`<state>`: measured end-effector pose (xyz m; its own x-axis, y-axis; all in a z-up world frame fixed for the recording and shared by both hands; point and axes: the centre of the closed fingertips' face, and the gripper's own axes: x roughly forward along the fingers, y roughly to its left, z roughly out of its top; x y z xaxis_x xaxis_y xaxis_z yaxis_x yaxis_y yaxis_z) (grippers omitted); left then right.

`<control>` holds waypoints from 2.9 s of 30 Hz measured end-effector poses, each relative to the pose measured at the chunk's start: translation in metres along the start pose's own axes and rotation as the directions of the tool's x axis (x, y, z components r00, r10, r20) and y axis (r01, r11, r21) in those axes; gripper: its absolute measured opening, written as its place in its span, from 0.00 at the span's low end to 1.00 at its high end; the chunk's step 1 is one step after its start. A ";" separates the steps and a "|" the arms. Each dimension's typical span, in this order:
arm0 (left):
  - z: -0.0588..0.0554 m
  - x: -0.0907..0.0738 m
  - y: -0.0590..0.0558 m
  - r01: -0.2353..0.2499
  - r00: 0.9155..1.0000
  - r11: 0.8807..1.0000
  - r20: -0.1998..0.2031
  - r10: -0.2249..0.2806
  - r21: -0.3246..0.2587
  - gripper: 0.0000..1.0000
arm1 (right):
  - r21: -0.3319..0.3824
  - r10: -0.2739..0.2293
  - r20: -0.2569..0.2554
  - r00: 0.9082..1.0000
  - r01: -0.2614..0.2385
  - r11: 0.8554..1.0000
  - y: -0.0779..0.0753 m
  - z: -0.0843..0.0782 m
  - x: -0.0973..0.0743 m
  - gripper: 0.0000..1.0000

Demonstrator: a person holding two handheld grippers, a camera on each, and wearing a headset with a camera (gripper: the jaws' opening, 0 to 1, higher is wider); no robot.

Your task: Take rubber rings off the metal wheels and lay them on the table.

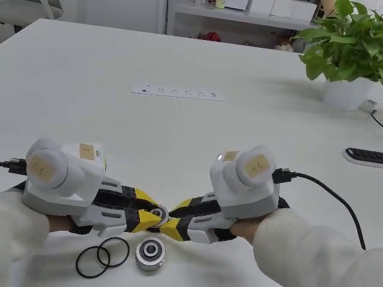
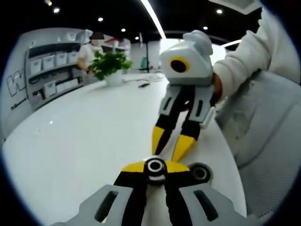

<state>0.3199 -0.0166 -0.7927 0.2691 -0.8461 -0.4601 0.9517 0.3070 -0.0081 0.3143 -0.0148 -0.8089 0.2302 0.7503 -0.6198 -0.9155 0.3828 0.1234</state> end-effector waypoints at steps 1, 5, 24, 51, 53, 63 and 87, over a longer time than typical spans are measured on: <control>0.000 0.000 0.000 -0.002 1.000 1.000 0.000 0.002 -0.001 0.14 | -0.007 -0.001 -0.003 1.000 0.001 1.000 0.000 -0.001 0.000 0.13; 0.000 0.000 0.000 -0.003 1.000 1.000 0.001 0.003 -0.004 0.14 | -0.045 -0.027 -0.018 0.999 0.026 0.999 -0.004 -0.004 -0.001 0.03; 0.000 -0.001 0.000 -0.003 1.000 1.000 0.004 0.003 -0.005 0.14 | 0.264 -0.078 0.002 0.997 0.075 0.962 -0.020 -0.001 -0.005 0.00; 0.000 -0.001 0.002 -0.014 1.000 1.000 0.019 0.014 -0.016 0.14 | 0.644 -0.029 0.158 0.987 -0.080 0.761 -0.015 0.010 -0.008 0.00; 0.000 -0.002 0.002 -0.015 1.000 1.000 0.020 0.016 -0.017 0.14 | 0.657 -0.029 0.168 0.985 -0.090 0.748 -0.015 0.011 -0.008 0.00; 0.000 -0.002 0.003 -0.020 1.000 1.000 0.017 0.020 -0.019 0.14 | 0.677 -0.023 0.190 0.982 -0.114 0.727 -0.014 0.014 -0.007 0.00; 0.001 0.000 0.003 -0.020 0.999 0.998 0.031 0.022 -0.056 0.14 | 0.663 -0.021 0.231 0.973 -0.142 0.735 -0.012 0.029 -0.011 0.00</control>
<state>0.3232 -0.0158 -0.7917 0.2945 -0.8520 -0.4328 0.9361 0.3484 -0.0487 0.3322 -0.0119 -0.7814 0.3192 0.8462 -0.4267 -0.4864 0.5327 0.6926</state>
